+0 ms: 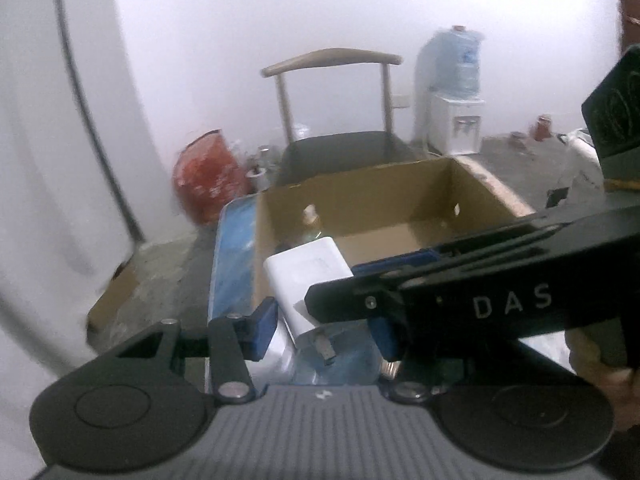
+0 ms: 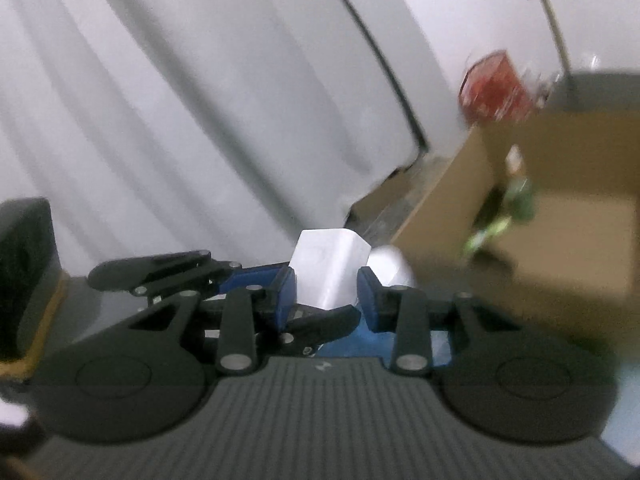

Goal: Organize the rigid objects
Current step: 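Carry the white charger cube into the box and open the right gripper, then move the right gripper back toward the dark green round jar, then close the right gripper on the dark green round jar and lift it, then carry the green jar into the box and open the right gripper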

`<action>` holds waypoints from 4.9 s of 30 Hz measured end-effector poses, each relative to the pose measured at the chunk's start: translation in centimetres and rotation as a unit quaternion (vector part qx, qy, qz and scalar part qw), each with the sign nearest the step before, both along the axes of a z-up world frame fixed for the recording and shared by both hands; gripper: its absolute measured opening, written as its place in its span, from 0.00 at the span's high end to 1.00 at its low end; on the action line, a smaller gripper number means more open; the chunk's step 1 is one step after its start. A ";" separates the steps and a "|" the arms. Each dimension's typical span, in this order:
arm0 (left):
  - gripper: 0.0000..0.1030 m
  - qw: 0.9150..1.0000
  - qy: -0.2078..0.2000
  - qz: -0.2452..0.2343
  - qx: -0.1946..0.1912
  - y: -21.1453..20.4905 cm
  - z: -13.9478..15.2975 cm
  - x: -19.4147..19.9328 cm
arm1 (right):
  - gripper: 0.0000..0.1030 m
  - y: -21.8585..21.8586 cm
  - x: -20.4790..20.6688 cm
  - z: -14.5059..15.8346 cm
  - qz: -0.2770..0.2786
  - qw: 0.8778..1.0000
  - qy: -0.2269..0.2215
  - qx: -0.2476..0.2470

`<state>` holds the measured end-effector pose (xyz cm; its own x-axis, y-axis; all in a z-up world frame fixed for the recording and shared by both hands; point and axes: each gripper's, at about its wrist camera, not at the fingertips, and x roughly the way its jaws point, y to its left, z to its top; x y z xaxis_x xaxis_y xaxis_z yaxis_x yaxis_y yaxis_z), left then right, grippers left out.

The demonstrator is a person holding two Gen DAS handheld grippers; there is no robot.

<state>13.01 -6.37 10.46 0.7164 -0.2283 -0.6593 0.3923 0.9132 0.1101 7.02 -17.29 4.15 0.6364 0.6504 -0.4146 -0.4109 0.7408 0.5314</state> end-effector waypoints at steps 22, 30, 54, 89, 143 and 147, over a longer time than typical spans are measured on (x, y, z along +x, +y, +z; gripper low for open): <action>0.52 0.953 0.304 -0.010 0.015 -6.8 -11.3 21.3 | 0.68 -10.8 20.3 -9.3 0.003 0.960 0.282 0.000; 0.48 0.946 0.322 0.028 0.019 -6.0 -12.8 22.8 | 0.68 -9.1 22.4 -10.5 0.019 0.958 0.285 -0.021; 0.22 0.985 0.107 -0.051 -0.127 -0.9 2.1 3.0 | 0.22 -17.1 -1.1 1.1 -0.057 0.994 0.040 0.083; 0.15 0.988 0.134 -0.076 0.001 -11.7 -14.4 -1.7 | 0.27 -12.4 -1.3 -13.7 -0.074 0.993 0.088 -0.032; 0.26 0.978 0.106 -0.179 0.020 -14.0 -15.3 -7.7 | 0.26 -17.2 -7.4 -15.4 -0.152 0.975 0.163 0.002; 0.26 0.978 0.102 -0.179 0.019 -13.3 -14.6 -8.4 | 0.26 -16.9 -7.8 -15.0 -0.153 0.974 0.165 -0.002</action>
